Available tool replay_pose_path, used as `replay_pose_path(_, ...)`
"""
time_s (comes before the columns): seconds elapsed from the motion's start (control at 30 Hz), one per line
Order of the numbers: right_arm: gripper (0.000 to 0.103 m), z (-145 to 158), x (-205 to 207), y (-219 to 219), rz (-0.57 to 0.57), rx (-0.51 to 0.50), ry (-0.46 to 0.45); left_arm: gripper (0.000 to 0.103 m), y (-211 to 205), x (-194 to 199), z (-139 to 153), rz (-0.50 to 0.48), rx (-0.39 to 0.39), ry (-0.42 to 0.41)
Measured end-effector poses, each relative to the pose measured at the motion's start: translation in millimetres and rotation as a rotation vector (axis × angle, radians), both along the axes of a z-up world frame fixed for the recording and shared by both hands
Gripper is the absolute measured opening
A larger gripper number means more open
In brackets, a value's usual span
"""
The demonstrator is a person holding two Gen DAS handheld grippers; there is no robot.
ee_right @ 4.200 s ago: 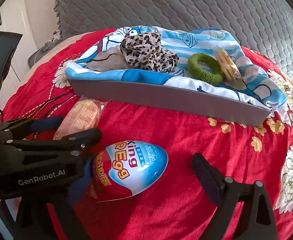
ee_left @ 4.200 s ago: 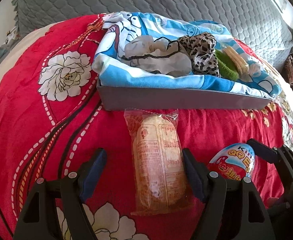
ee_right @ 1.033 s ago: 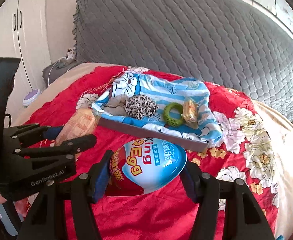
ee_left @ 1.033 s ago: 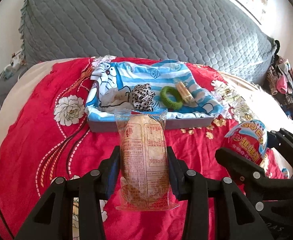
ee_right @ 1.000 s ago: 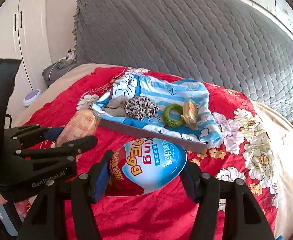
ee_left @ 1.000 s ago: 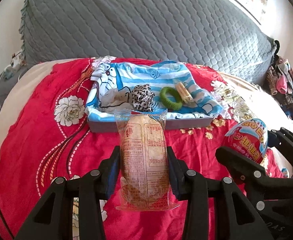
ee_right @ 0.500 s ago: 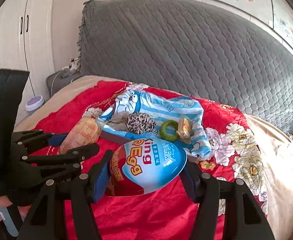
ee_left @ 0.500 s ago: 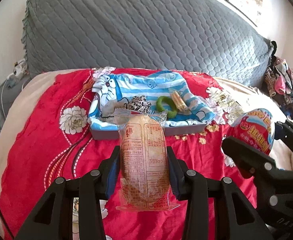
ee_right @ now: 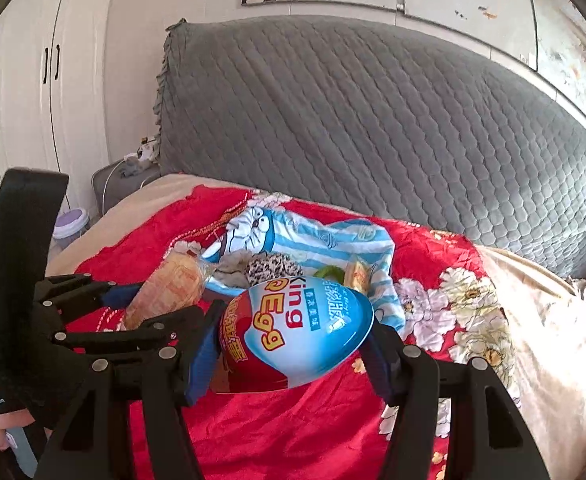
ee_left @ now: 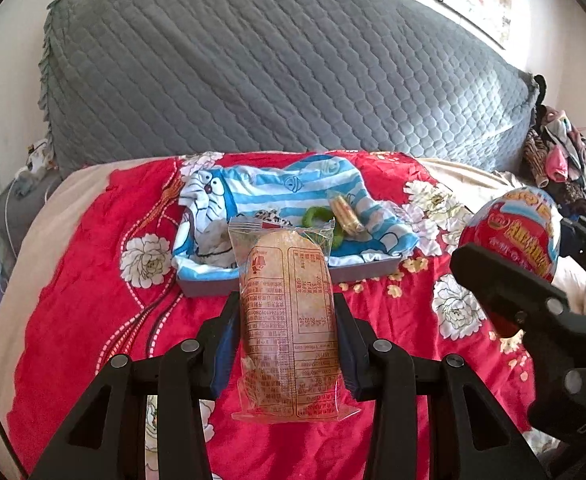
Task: Organize objects
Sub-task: 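Lift the bread snack with the left tool while the right tool lifts the egg toward the tray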
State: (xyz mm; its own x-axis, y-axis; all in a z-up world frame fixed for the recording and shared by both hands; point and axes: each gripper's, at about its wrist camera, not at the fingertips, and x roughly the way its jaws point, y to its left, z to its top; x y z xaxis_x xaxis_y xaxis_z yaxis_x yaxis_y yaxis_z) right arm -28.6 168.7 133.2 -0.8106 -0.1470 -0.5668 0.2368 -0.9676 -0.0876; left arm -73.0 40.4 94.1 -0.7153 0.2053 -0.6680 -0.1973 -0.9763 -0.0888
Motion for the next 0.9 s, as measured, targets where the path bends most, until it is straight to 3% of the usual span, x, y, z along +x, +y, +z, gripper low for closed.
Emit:
replay_pose_path(0.47, 0.062, 18, 2, 5, 0.008, -0.023, 0.072, 0.044, 6, -11, 27, 0.004, -0.029, 0.054)
replay_pose_path(0.9, 0.062, 11, -23, 9, -0.015, -0.02, 0.084, 0.044, 2, -30, 17, 0.026, -0.026, 0.045)
